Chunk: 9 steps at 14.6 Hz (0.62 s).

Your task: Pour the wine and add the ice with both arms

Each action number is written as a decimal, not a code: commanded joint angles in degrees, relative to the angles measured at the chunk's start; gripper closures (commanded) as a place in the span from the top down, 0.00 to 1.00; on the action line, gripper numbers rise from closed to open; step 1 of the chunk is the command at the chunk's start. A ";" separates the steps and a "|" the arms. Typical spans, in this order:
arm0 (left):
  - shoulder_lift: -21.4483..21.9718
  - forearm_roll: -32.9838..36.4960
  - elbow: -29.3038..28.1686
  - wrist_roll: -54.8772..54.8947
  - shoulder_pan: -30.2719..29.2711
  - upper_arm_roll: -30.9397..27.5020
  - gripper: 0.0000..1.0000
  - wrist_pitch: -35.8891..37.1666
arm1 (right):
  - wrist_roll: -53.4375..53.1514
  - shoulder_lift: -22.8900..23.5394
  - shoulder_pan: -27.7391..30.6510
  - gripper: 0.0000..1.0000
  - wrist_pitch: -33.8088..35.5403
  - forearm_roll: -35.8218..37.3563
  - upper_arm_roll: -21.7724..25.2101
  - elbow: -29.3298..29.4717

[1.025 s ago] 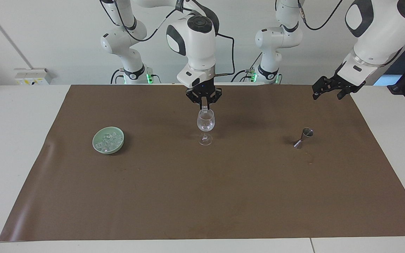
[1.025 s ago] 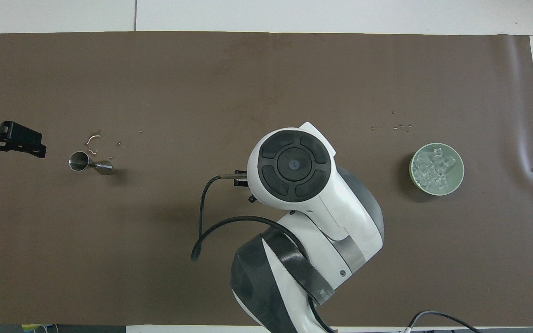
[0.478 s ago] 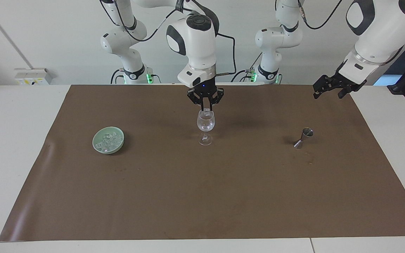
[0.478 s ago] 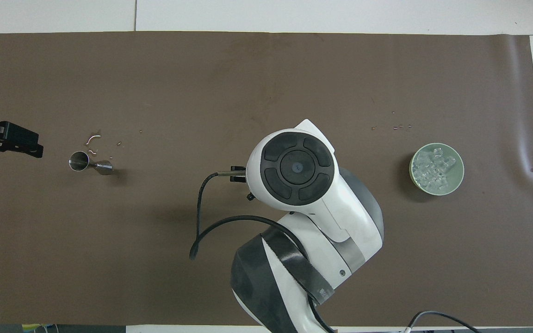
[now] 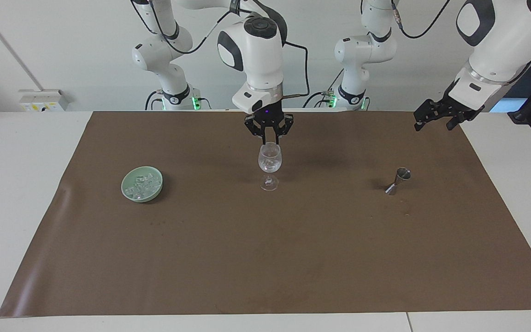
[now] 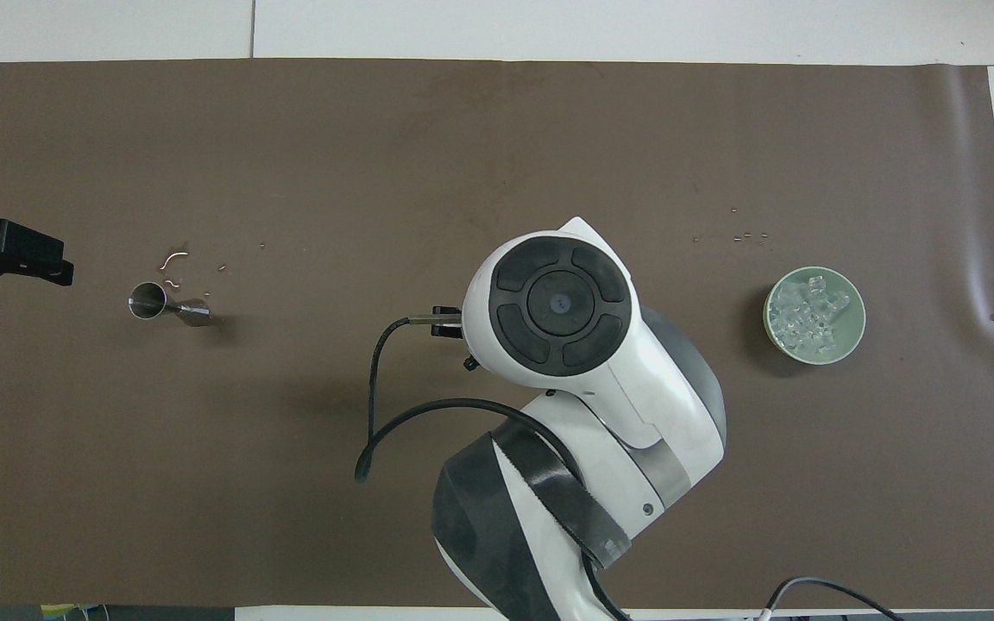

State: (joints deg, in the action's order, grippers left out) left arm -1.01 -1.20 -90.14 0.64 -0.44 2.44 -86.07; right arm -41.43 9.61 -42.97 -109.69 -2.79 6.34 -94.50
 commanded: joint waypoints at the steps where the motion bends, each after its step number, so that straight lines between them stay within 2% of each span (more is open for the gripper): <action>1: 1.88 -0.12 -3.20 0.77 0.18 -0.59 1.00 -3.13 | 0.38 -0.64 3.75 0.50 3.08 1.82 -0.02 3.18; 3: 1.80 -0.12 -3.12 0.68 0.18 -0.59 1.00 -3.22 | 3.79 -3.62 7.88 0.55 4.39 1.65 0.07 3.10; 5: 1.80 1.10 -3.12 0.68 0.18 -0.59 1.00 -3.23 | 9.14 -6.17 13.84 0.72 8.42 1.48 0.07 2.66; 7: 1.88 1.28 -3.12 0.68 0.18 -0.59 1.00 -2.79 | 15.29 -8.11 18.60 1.00 12.55 1.39 0.07 1.87; 9: 1.88 1.28 -3.12 0.50 0.18 -0.51 1.00 -2.61 | 18.39 -10.39 23.26 1.00 17.65 1.39 0.07 1.60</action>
State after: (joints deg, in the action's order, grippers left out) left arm -0.85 -0.68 -91.21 0.64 -0.45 2.40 -87.95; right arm -25.94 2.02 -23.37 -95.00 -1.30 7.24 -91.02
